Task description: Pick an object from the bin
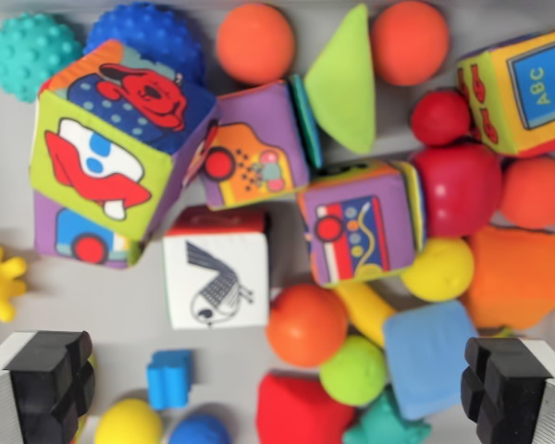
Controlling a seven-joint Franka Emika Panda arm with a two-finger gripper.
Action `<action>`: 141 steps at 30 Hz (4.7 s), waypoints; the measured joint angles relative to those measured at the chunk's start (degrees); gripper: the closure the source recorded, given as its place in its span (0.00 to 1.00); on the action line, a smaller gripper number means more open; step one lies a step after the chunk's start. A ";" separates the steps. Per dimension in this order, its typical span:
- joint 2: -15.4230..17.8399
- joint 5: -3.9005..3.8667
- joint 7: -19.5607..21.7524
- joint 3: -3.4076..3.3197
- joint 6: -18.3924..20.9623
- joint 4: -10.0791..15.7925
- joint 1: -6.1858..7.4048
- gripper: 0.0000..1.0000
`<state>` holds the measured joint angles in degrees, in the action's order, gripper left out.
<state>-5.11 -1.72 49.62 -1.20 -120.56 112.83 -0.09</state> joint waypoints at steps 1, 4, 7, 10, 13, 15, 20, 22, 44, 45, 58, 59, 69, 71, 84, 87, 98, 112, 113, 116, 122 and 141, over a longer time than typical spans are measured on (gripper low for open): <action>0.00 0.00 0.00 0.00 0.00 0.00 0.00 0.00; 0.00 0.00 0.00 0.00 0.00 0.00 0.00 0.00; 0.00 0.00 0.00 0.00 0.00 0.00 0.00 0.00; 0.00 0.00 0.00 0.00 0.00 0.00 0.00 0.00; 0.00 0.00 0.10 0.00 0.00 0.00 0.00 0.00; -0.03 0.00 0.56 0.02 0.00 0.00 0.04 0.00; -0.36 0.00 2.46 0.21 0.00 0.00 0.31 0.00; -0.60 0.00 3.70 0.30 -0.03 0.00 0.54 0.00; -5.42 0.39 26.19 1.55 -1.97 -1.28 4.87 0.00; -5.77 0.46 27.59 1.59 -2.08 -1.43 5.16 0.00; -10.32 1.36 42.57 1.99 -4.26 -3.16 8.63 0.00; -10.62 1.37 42.66 1.98 -4.74 -2.98 8.64 0.00; -13.82 1.38 42.77 1.88 -9.67 -1.16 8.55 0.00; -14.47 1.38 42.77 1.88 -10.70 -0.79 8.55 0.00; -18.54 1.38 42.81 1.88 -15.83 0.28 8.55 0.00; -19.31 1.38 42.82 1.88 -16.74 0.41 8.55 0.00; -21.42 1.38 42.85 1.88 -19.05 0.61 8.55 0.00; -21.71 1.38 42.86 1.87 -19.39 0.63 8.55 1.00; -21.71 1.38 42.87 1.87 -19.39 0.63 8.55 1.00; -21.71 1.38 42.87 1.87 -19.39 0.63 8.55 1.00; -21.71 1.38 42.88 1.87 -19.39 0.63 8.55 1.00; -21.55 1.38 42.89 1.88 -19.21 0.63 8.55 1.00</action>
<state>-26.67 -0.34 92.51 0.67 -139.77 113.46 8.46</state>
